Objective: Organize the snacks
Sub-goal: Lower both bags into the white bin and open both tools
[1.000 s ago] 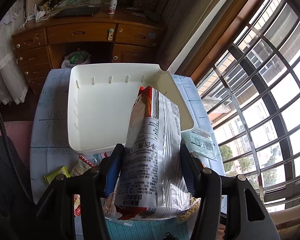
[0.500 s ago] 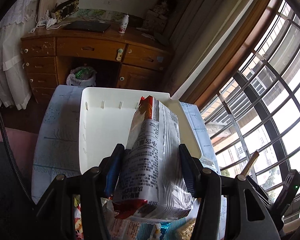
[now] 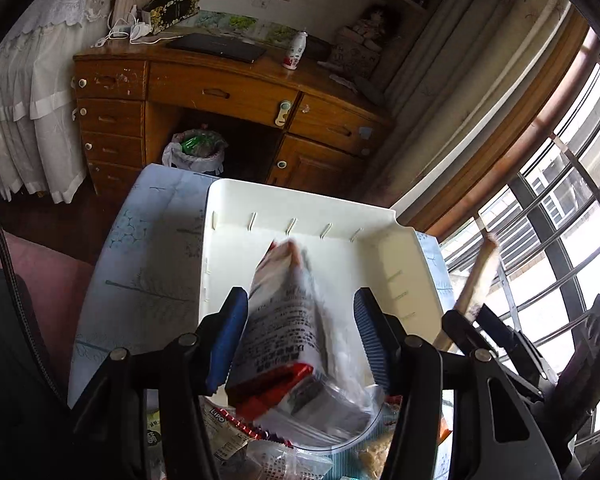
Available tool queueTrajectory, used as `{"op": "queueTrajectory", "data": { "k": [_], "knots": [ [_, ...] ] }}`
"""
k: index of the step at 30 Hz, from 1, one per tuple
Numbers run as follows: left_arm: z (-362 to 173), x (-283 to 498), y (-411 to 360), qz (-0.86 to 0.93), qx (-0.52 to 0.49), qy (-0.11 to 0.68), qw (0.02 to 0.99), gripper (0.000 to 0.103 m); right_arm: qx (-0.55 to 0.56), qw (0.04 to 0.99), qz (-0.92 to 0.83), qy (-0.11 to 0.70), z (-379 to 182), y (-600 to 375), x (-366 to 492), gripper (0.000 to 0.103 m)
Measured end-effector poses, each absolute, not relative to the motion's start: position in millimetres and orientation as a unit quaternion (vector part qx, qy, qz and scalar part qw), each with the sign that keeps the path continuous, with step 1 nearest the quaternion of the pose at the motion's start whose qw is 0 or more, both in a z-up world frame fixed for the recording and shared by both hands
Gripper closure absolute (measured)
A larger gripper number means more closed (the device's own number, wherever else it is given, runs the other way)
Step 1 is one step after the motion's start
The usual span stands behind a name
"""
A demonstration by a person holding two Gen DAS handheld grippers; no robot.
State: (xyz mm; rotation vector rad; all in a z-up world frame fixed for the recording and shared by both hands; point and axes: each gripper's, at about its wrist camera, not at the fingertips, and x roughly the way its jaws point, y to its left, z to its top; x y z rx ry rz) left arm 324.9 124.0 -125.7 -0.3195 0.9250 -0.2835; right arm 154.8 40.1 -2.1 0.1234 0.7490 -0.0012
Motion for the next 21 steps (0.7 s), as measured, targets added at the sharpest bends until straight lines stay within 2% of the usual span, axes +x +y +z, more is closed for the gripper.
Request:
{"op": "queueTrajectory", "data": {
  "k": [2, 3, 7, 21],
  "knots": [
    [-124.7, 324.2, 124.2, -0.135, -0.155, 0.438, 0.875, 0.024, 0.059, 0.923, 0.001, 0.38, -7.9, 43.0, 164.8, 0.039],
    [-123.7, 323.1, 124.4, -0.131, -0.15, 0.437, 0.877, 0.021, 0.064, 0.918, 0.005, 0.39, -11.1, 42.8, 169.4, 0.036],
    [-116.0, 315.7, 122.7, -0.123, -0.142, 0.436, 0.88, 0.021, 0.081, 0.914, 0.004, 0.397, -14.1, 35.1, 170.2, 0.031],
    [-74.3, 221.2, 113.3, -0.074, -0.138, 0.413, 0.897, 0.021, 0.131, 0.899, -0.017, 0.417, 10.3, 2.7, 84.9, 0.031]
  ]
}}
